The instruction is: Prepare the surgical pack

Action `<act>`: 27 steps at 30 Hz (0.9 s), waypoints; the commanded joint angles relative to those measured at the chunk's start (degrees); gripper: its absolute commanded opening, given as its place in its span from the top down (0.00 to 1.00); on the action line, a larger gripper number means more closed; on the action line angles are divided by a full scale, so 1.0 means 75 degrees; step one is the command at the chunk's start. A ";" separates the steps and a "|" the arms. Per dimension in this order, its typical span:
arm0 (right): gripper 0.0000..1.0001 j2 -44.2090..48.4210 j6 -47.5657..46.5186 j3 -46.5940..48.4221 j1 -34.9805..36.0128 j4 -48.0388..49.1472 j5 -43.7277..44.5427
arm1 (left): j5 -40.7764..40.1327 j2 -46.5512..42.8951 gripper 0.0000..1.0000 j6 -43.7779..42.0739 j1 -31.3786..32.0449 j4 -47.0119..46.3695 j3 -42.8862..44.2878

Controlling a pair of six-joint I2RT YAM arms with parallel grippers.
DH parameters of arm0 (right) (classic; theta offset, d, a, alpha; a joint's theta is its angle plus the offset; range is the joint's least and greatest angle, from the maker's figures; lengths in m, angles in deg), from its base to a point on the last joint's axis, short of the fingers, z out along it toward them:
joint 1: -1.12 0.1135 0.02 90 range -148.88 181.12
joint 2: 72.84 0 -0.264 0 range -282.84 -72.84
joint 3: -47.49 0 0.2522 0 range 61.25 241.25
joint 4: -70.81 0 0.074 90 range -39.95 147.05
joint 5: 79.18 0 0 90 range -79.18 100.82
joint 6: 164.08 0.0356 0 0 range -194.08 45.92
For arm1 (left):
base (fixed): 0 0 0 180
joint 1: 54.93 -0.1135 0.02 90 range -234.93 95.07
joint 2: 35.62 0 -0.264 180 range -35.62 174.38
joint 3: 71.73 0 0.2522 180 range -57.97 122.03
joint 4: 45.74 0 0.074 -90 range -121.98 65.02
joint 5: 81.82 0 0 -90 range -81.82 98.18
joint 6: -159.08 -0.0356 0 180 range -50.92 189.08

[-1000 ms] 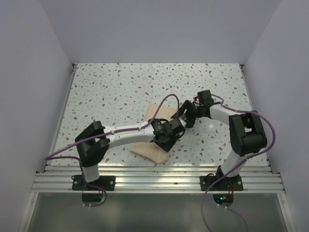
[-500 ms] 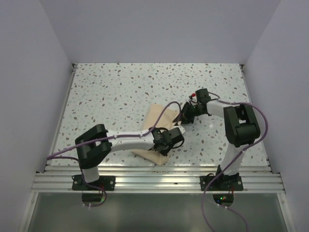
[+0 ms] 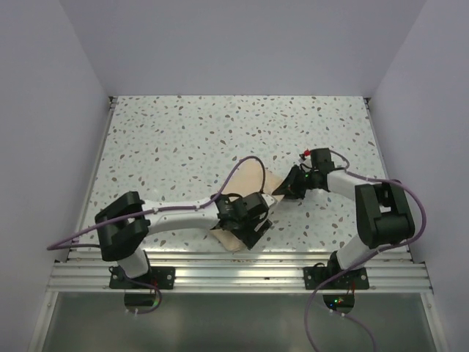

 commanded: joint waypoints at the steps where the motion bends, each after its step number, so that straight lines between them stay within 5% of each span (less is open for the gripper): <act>1: 1.00 0.0910 0.0074 -0.0462 -0.0206 0.0415 0.0597 | 0.0760 -0.1066 0.16 0.0233 -0.0582 0.0298 -0.0498; 6: 0.97 0.2141 0.0578 -0.1552 -0.0206 0.0732 0.0504 | 0.1709 -0.2368 0.23 0.0256 -0.1368 -0.0335 -0.0382; 7: 0.78 0.2294 0.0578 -0.1704 -0.0206 0.0488 0.0516 | 0.1850 -0.2532 0.25 0.0222 -0.1426 -0.0453 -0.0323; 10: 0.44 0.2856 0.0333 -0.1578 -0.0206 -0.0517 0.0469 | 0.2611 -0.2441 0.34 0.0104 -0.1532 -0.0945 -0.0288; 12: 0.28 0.3243 0.0157 -0.1367 -0.0206 -0.1663 0.0586 | 0.3197 -0.2277 0.45 0.0069 -0.1532 -0.1307 -0.0311; 15: 0.16 0.3514 -0.0288 -0.0758 -0.0206 -0.3280 0.1006 | 0.3936 -0.1902 0.56 0.0057 -0.1521 -0.1834 -0.0428; 20: 0.20 0.3619 -0.0746 0.0355 -0.0218 -0.4167 0.1149 | 0.4499 -0.1269 0.64 0.0045 -0.1439 -0.2375 -0.0510; 25: 0.41 0.2614 -0.0945 0.1048 -0.0218 -0.3512 0.0180 | 0.4617 -0.0577 0.65 0.0221 -0.1439 -0.2856 -0.0955; 27: 0.58 0.2180 -0.0969 0.0967 -0.0218 -0.2975 0.0071 | 0.4512 -0.0425 0.66 0.0361 -0.1439 -0.2903 -0.1224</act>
